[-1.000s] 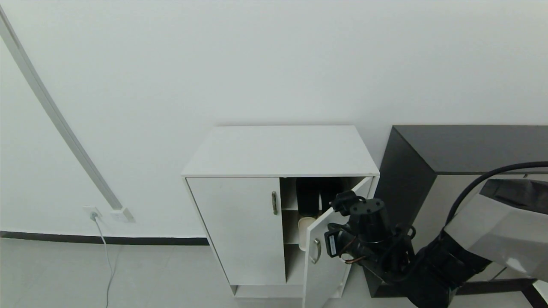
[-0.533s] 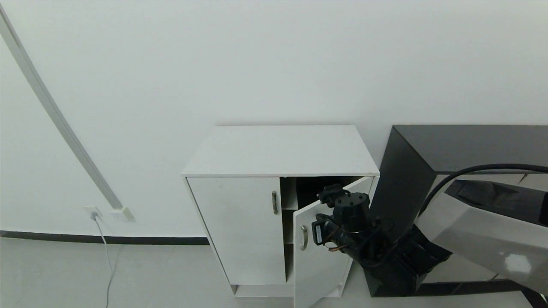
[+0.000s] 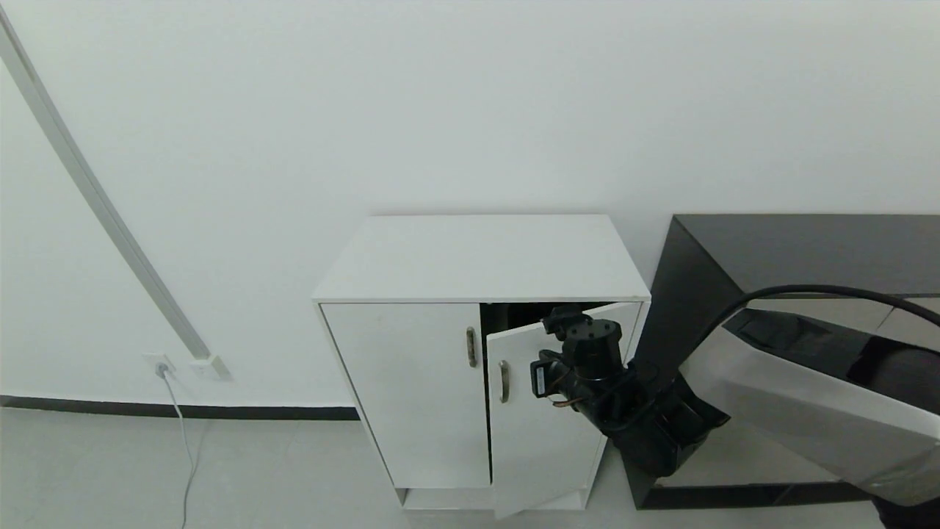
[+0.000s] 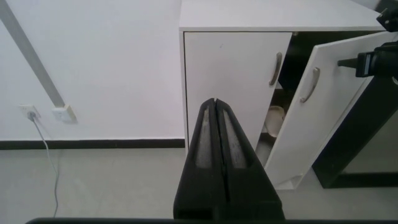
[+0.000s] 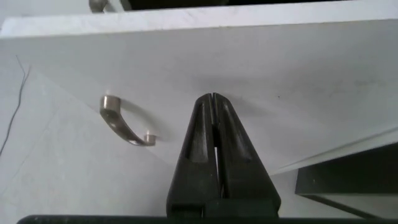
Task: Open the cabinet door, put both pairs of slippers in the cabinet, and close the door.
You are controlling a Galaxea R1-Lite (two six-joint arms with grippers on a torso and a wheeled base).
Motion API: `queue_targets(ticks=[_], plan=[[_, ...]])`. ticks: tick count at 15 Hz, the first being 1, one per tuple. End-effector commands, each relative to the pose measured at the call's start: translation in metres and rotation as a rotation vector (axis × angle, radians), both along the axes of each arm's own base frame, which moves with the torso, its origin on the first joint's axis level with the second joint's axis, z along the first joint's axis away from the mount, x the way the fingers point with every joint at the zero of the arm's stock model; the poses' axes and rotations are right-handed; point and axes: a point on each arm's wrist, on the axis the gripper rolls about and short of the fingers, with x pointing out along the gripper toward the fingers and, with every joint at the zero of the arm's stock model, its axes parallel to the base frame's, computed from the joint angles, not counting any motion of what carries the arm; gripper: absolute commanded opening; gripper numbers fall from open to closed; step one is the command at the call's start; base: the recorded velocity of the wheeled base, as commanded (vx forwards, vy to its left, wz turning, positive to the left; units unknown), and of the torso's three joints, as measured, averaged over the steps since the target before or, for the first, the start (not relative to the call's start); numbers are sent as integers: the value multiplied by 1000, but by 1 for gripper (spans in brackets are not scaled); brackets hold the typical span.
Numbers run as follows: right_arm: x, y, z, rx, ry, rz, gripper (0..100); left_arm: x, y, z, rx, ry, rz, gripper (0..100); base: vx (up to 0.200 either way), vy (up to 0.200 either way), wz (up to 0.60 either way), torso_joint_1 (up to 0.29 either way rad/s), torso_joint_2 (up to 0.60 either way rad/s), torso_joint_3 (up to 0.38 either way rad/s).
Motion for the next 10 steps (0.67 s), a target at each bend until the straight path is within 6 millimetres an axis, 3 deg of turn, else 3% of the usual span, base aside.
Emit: queue_targets(ticks=[1,10], plan=[[6,0,-5,1,-1,-8,0,0,0,0,0,0,0,0,0,0,0,0,0,0],[28,1,-7,30,-37,-32,0,0,0,0,-2,1,0,0,0,0,0,0,0,0]])
